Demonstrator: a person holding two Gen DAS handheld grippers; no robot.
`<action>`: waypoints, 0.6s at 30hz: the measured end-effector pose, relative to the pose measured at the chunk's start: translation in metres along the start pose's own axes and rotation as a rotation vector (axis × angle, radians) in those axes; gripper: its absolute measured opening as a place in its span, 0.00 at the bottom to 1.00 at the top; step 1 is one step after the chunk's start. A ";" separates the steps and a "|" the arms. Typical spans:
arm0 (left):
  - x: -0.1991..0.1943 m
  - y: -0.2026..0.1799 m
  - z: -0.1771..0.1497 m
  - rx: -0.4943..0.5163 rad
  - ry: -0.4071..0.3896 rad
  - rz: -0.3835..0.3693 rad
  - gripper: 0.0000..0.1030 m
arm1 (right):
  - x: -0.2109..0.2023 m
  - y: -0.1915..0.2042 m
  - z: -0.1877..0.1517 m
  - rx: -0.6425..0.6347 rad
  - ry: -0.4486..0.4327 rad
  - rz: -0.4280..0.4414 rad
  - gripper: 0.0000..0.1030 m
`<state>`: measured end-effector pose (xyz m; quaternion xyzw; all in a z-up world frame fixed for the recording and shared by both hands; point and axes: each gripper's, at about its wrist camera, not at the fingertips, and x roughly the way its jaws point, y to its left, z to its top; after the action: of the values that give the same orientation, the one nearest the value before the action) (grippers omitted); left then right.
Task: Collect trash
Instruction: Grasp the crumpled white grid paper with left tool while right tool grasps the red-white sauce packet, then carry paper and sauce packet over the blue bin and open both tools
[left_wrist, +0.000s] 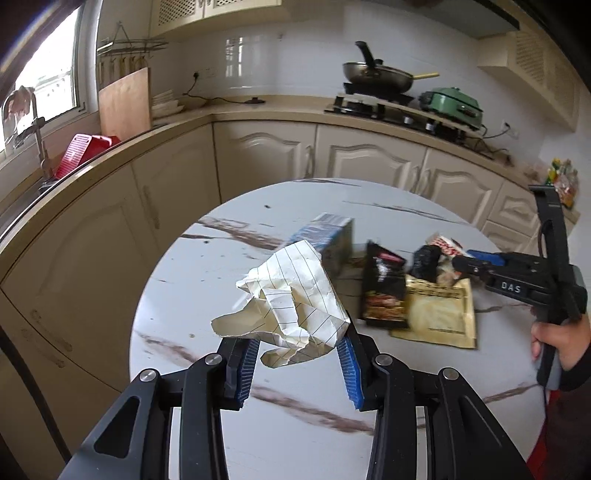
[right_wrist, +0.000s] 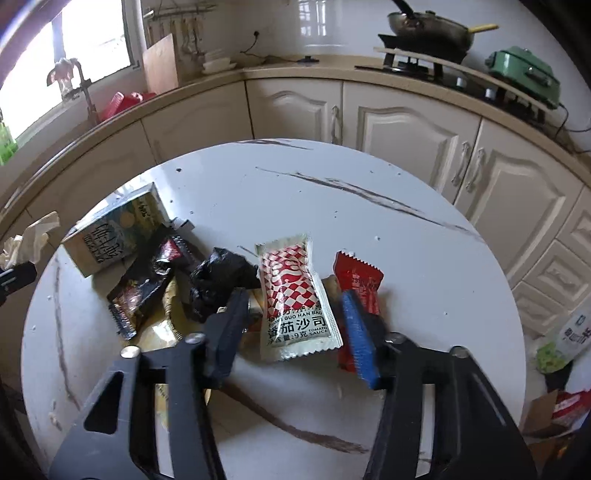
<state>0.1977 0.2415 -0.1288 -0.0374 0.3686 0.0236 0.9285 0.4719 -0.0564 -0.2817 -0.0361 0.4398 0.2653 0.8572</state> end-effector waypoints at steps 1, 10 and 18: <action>-0.004 -0.004 -0.001 0.006 -0.003 -0.012 0.35 | -0.002 -0.002 -0.002 0.004 0.001 0.017 0.30; -0.032 -0.048 0.002 0.043 -0.013 -0.046 0.36 | -0.033 -0.007 -0.024 0.008 -0.033 0.076 0.24; -0.049 -0.098 0.005 0.084 -0.026 -0.082 0.36 | -0.082 -0.010 -0.045 0.024 -0.086 0.128 0.23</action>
<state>0.1723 0.1437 -0.0866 -0.0133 0.3555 -0.0292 0.9341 0.4045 -0.1129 -0.2472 0.0140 0.4070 0.3155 0.8571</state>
